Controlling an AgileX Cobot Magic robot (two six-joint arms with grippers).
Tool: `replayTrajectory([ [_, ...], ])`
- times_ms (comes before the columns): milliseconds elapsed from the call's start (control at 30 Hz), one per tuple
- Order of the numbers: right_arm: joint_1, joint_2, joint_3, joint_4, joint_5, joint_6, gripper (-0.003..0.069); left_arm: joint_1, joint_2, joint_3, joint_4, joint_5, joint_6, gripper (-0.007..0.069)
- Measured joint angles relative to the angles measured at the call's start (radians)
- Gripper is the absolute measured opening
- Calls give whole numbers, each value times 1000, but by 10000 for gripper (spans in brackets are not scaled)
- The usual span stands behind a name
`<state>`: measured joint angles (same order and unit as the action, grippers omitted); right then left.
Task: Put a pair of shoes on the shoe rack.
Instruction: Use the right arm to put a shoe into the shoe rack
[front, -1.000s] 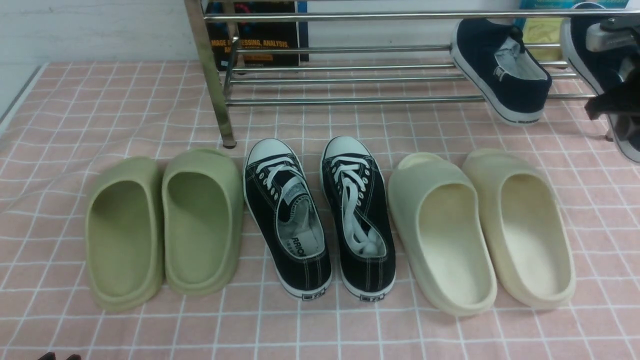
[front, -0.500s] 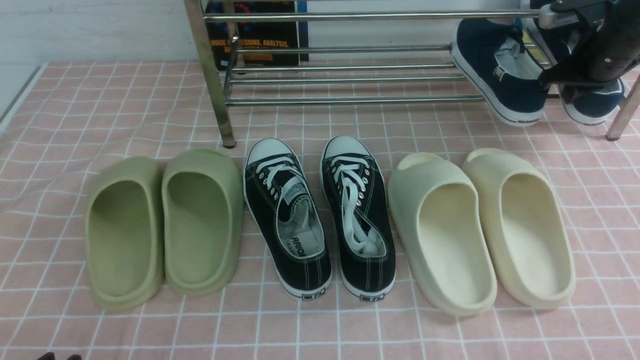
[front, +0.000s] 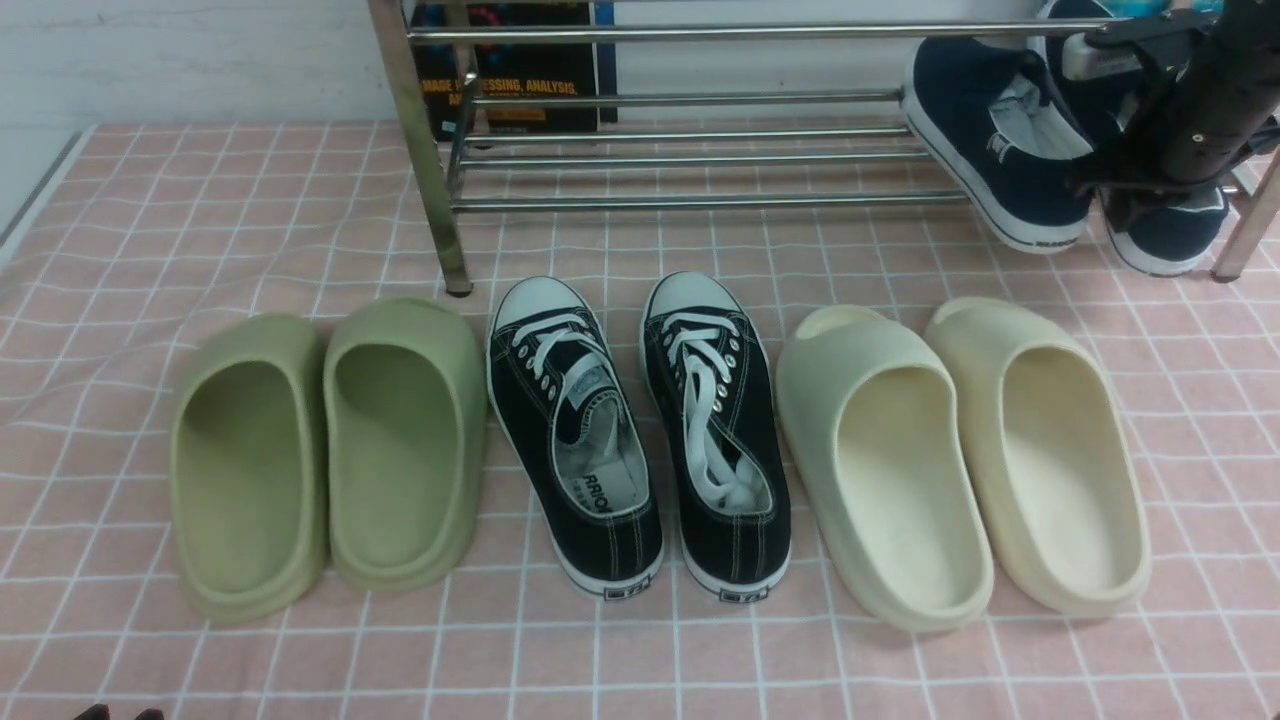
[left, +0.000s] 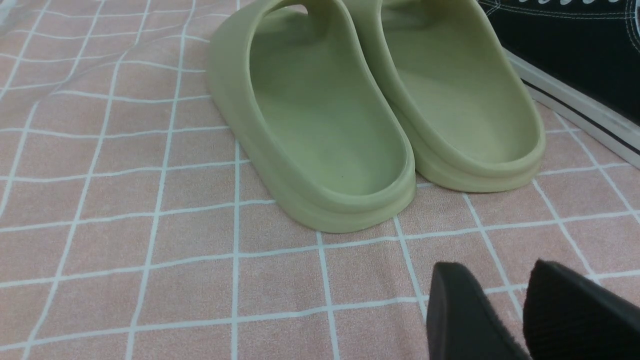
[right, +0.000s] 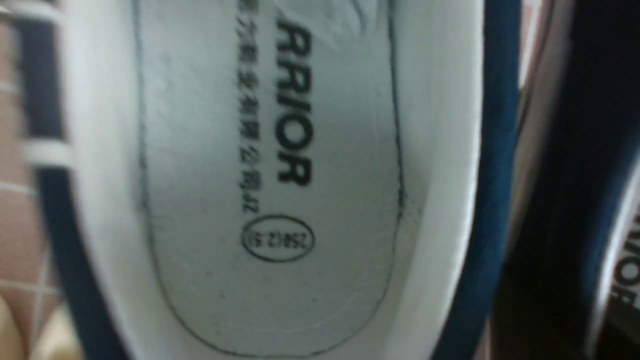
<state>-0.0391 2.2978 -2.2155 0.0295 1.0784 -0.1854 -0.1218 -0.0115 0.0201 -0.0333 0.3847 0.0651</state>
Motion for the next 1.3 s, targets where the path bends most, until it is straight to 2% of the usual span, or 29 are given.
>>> replayTrajectory([
  [67,0,-3,-12,2,-6,-1,143,0,0,0,0,0,0,237],
  [100,0,-6,-27,3,-12,-3,213,0,0,0,0,0,0,237],
  [133,0,-8,-36,3,-4,-4,253,0,0,0,0,0,0,237],
  [267,0,-15,-66,3,60,-5,378,0,0,0,0,0,0,237],
  [433,0,-66,-67,6,120,-5,414,0,0,0,0,0,0,237],
  [567,-2,-131,-68,-30,161,-5,364,0,0,0,0,0,0,237],
  [700,-25,-171,-69,-54,167,-5,224,0,0,0,0,0,0,237],
  [733,-30,-173,-69,-54,167,-5,216,0,0,0,0,0,0,237],
  [833,-83,-174,-24,-54,167,-4,39,0,0,0,0,0,0,237],
  [900,-114,-174,20,-54,167,8,-7,0,0,0,0,0,0,237],
  [1067,-173,-172,190,-44,158,41,-19,0,0,0,0,0,0,237],
  [1300,-143,-148,293,72,21,42,-18,0,0,0,0,0,0,237],
])
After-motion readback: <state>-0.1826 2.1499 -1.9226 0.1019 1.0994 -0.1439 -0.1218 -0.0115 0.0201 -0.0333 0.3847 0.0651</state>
